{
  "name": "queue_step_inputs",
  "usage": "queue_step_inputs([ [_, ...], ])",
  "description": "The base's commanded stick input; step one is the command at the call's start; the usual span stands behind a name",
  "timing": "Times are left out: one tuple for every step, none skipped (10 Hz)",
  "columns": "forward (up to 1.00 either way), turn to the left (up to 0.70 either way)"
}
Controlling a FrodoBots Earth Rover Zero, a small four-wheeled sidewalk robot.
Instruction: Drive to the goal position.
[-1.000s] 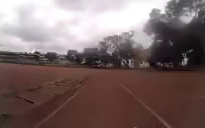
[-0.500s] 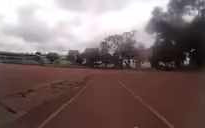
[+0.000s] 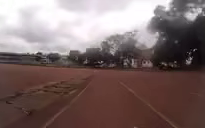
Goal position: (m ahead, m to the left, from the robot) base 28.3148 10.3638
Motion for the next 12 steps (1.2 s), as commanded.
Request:
queue_step_inputs([
  [1.0, 0.0],
  [1.0, 0.0],
  [1.0, 0.0],
  [1.0, 0.0],
  [1.0, 0.0],
  [1.0, 0.0],
  [1.0, -0.4],
  [1.0, -0.4],
  [1.0, -0.17],
  [1.0, 0.0],
  [1.0, 0.0],
  [1.0, 0.0],
])
